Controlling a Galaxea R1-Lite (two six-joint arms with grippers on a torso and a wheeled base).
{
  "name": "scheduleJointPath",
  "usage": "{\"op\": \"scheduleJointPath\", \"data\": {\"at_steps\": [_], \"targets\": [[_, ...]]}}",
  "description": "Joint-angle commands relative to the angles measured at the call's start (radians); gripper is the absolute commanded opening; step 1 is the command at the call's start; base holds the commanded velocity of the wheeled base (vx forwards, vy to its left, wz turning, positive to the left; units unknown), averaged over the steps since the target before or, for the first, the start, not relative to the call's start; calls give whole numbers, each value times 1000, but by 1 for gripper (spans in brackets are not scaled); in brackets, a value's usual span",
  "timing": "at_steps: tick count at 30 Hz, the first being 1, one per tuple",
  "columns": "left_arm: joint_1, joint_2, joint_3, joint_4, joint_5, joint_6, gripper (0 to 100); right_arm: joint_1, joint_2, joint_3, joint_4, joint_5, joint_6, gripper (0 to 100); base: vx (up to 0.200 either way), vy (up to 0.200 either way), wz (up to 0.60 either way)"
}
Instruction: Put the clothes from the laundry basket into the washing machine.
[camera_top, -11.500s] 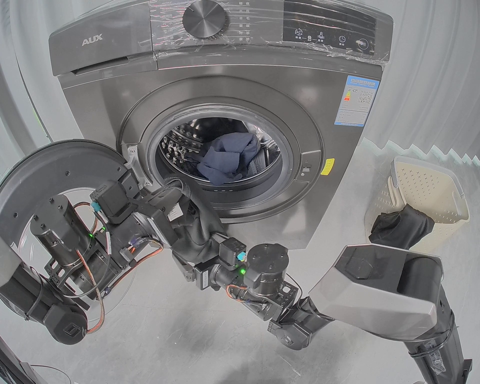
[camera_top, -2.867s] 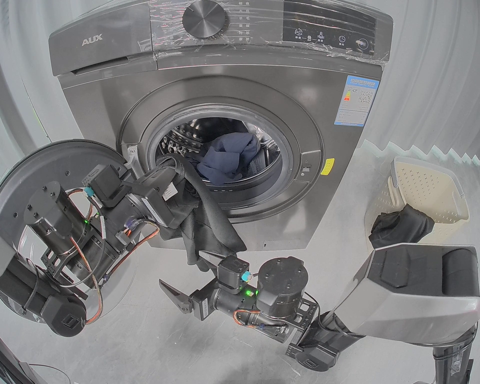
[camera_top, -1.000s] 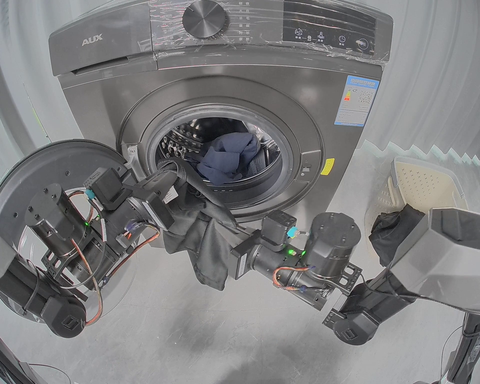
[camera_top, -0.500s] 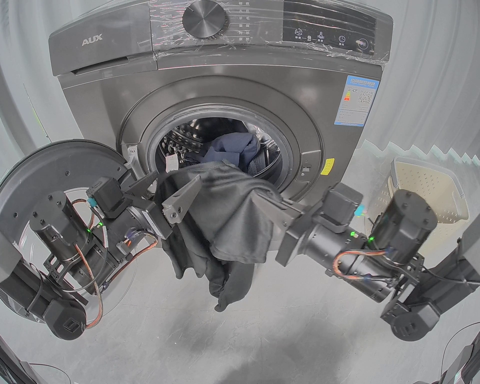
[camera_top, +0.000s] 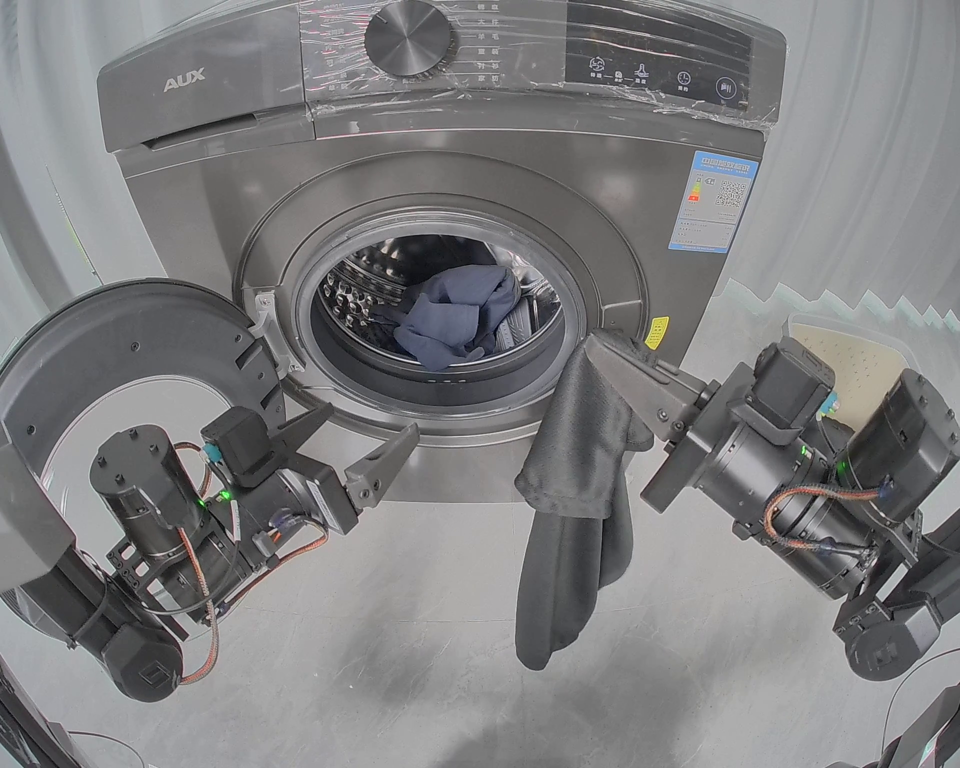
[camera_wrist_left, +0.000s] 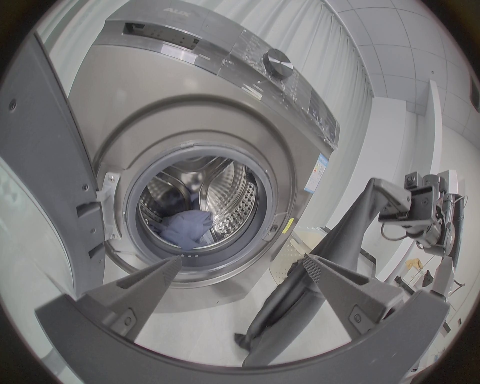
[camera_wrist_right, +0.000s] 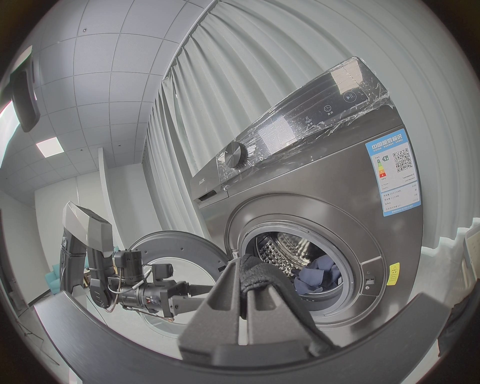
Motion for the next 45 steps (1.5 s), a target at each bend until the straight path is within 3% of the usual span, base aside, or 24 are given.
{"op": "scheduleJointPath", "data": {"at_steps": [1,19,23,33,45], "targets": [[-1,30,19,0,-3,2,100,3,-9,6,-2,1,1,0,0,0,0],[-4,39,24,0,-3,4,100,23,12,-5,-2,-19,9,0,0,0,0],[-15,44,22,-1,0,7,100,34,41,-20,0,-59,9,0,0,0,0],[-101,-4,13,-1,-3,11,100,80,93,-68,-5,-133,50,0,0,0,0],[-154,68,-85,0,-3,19,100,83,152,-91,-40,-139,53,0,0,0,0]]}}
